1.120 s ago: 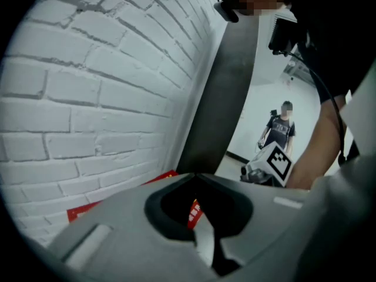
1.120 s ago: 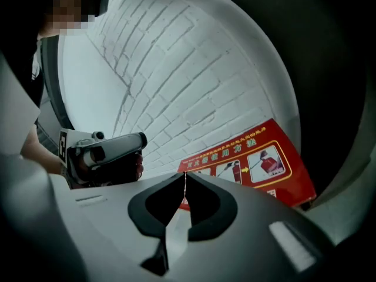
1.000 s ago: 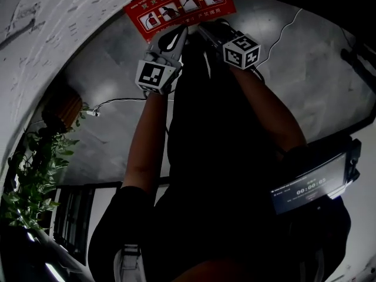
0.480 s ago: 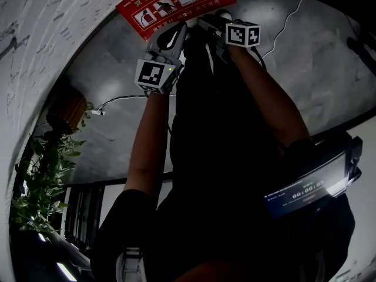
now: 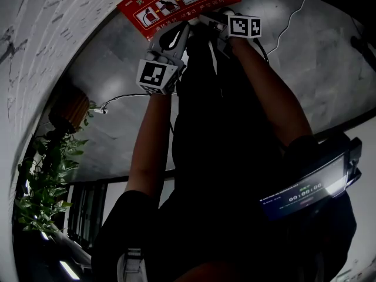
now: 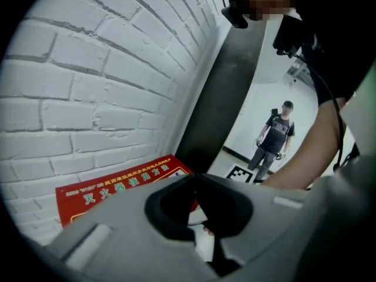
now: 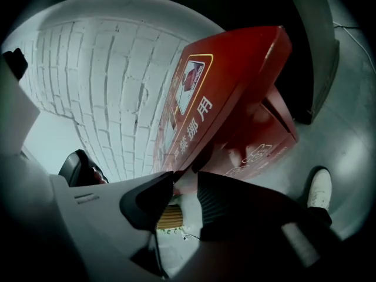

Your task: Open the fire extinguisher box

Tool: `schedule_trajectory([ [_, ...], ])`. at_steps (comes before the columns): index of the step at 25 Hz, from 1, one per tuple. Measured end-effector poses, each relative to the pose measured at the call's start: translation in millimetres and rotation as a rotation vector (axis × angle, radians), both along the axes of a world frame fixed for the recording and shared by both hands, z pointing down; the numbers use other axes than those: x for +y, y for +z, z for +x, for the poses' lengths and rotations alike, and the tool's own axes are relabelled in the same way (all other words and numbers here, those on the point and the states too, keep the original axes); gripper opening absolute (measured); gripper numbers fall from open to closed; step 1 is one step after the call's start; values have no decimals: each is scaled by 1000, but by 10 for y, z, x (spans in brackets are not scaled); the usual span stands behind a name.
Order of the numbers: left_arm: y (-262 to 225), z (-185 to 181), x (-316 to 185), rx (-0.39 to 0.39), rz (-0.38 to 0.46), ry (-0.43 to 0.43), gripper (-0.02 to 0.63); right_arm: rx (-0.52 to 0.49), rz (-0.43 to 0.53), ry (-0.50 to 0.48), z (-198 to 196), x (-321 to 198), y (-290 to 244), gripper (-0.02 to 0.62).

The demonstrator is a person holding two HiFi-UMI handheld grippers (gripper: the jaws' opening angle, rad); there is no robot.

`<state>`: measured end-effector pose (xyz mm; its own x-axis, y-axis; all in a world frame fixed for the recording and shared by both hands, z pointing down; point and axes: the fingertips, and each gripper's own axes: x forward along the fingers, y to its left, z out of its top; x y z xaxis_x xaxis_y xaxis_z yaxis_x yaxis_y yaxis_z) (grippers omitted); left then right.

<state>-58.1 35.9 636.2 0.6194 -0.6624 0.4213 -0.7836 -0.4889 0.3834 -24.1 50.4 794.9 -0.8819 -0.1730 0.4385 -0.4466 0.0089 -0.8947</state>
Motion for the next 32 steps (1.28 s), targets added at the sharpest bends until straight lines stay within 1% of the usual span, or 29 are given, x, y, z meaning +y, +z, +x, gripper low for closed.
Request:
schedule_trajectory([
  [1, 2, -12, 1, -2, 0, 1, 2, -9, -3, 1, -12, 0, -10, 119],
  [5, -17, -41, 9, -8, -3, -2, 2, -21, -38, 28, -15, 23, -27, 95],
  [9, -82, -54, -37, -11, -8, -13, 2, -20, -33, 30, -13, 15, -90, 94],
  [14, -280, -23, -78, -14, 11, -11, 2, -62, 23, 25, 21, -20, -444, 92],
  [18, -459, -18, -92, -15, 19, -11, 2, -68, 46, 11, 18, -45, -740, 92],
  [21, -624, -5, -132, -19, 35, -11, 2, -70, 81, -13, 8, -85, -985, 92],
  [23, -750, 0, -164, -20, 48, -12, 2, -59, 113, -32, 7, -123, -1143, 87],
  [26, -931, -40, -238, -21, 68, -19, 1, -9, 168, -61, 3, -255, -1325, 67],
  [27, -981, -63, -256, -22, 74, -23, 2, -15, 181, -66, -31, -306, -1397, 66],
  [30, -1098, -143, -283, -31, 90, -37, 2, -82, 210, -69, -182, -443, -1623, 61],
  [32, -1160, -227, -350, -38, 100, -49, 1, -97, 232, -72, -269, -599, -1735, 55],
])
